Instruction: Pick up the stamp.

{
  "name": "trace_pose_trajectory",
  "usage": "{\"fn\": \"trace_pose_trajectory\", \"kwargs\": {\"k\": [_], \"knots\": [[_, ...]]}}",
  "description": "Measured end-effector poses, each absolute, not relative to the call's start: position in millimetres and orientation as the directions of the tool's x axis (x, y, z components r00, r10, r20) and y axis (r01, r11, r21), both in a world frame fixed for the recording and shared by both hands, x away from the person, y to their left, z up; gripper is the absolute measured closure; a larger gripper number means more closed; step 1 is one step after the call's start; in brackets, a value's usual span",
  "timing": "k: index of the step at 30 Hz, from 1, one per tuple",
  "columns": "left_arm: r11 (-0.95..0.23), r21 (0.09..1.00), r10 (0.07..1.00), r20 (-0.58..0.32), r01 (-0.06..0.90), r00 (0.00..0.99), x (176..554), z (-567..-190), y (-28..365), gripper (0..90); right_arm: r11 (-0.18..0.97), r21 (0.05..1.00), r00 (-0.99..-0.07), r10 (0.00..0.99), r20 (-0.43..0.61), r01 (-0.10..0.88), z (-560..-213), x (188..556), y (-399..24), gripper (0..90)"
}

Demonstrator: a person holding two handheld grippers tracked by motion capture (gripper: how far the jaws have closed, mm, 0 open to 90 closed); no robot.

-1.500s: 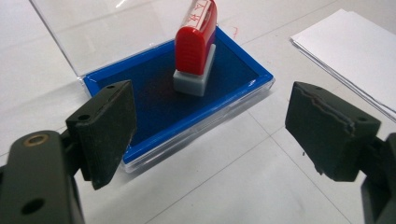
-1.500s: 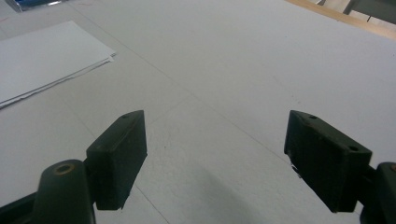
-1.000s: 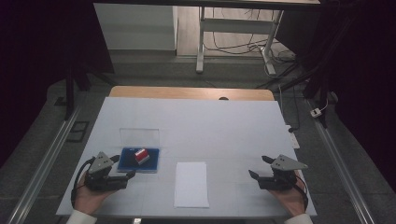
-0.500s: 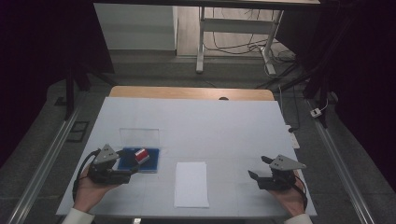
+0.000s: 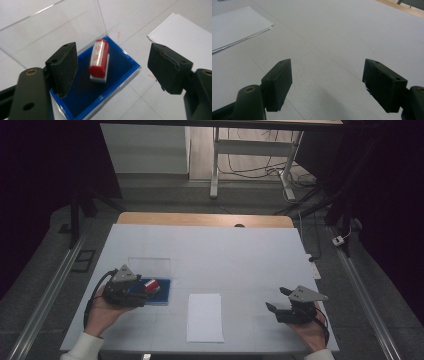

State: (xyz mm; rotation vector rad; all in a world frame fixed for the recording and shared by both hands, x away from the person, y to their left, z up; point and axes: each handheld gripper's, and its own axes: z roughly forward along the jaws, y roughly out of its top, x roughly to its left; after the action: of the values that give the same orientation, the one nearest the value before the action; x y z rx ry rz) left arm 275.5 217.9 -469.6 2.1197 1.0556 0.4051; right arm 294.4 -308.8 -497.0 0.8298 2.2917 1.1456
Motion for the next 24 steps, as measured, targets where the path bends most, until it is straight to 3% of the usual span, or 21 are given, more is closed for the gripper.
{"fn": "trace_pose_trajectory", "kwargs": {"k": [15, 24], "knots": [[-0.455, 0.652, 0.777, -0.041, 0.606, 0.628, 302, -478, 212, 35.6, 0.488, 0.812, -0.721, 0.682, -0.125, 0.320, -500, 295, -307, 23.9], [-0.487, 0.634, 0.764, -0.026, 0.601, 0.645, 308, -484, 208, 50.5, 0.496, 0.807, -0.726, 0.676, -0.127, 0.321, -501, 295, -305, 24.1]]}}
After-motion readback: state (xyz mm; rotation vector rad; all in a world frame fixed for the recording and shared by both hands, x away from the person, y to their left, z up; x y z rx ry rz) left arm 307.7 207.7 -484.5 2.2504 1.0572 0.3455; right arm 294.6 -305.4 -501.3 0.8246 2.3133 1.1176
